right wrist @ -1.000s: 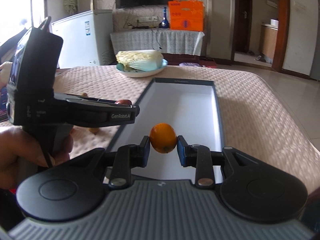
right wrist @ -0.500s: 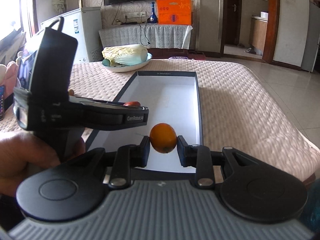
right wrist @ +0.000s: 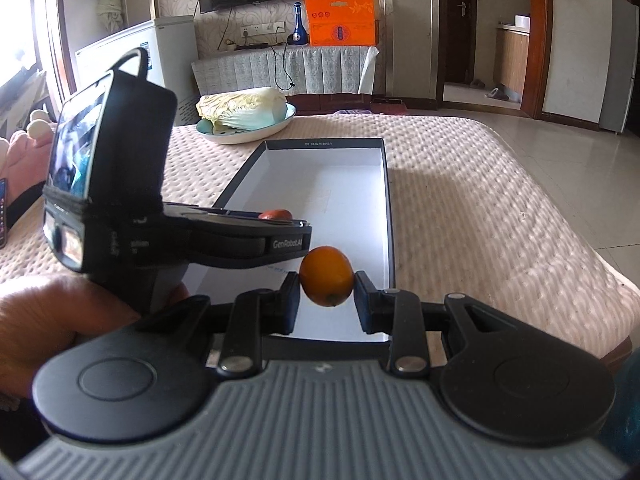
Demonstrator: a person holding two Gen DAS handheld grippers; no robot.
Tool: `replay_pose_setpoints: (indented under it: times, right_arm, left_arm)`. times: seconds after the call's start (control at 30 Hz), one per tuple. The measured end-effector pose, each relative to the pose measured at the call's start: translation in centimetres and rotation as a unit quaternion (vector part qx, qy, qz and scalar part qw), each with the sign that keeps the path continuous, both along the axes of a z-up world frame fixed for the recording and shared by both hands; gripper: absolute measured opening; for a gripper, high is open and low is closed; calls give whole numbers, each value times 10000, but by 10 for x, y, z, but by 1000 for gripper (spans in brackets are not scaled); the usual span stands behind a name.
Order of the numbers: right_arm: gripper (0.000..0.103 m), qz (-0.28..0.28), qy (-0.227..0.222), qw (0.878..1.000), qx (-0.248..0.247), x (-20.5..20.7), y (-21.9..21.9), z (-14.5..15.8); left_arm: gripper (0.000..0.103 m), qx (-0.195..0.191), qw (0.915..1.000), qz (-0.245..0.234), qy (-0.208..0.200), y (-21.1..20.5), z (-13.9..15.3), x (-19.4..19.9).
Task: Organize fruits
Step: 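Open the left gripper to drop the red apple into the white box, then lower the orange into the white box and open the right gripper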
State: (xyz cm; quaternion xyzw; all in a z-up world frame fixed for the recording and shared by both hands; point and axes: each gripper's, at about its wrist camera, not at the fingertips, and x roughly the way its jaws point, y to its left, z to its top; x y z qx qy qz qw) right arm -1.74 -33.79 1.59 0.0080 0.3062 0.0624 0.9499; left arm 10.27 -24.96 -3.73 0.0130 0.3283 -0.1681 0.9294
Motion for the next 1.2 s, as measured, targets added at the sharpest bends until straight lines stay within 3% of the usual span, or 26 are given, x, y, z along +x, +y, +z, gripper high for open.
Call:
replay_pose_setpoints:
  times: [0.1,0.23,0.77,1.1,1.2]
  right_arm:
    - [32,18,20,10000,-36,4,0,-3]
    - [32,-3,50,9999,-94,8,0,-6]
    - [32,-122,213,9997,87,35,7,-14]
    - [32,-137,293,9992,251,49,22,-18]
    - [32,-216,315,9990,252,50,24,-19]
  left_arm:
    - [42,33,10000,68,-52,1,1,0]
    - [55,16,9999,48,-108,6,5,-3]
    - [55,-101,9995,68,-300,51,28,-33]
    - [55,111,9980,-160,-606,84,55,-105]
    - [55,-37,9991,-28,-423,92,47,-111]
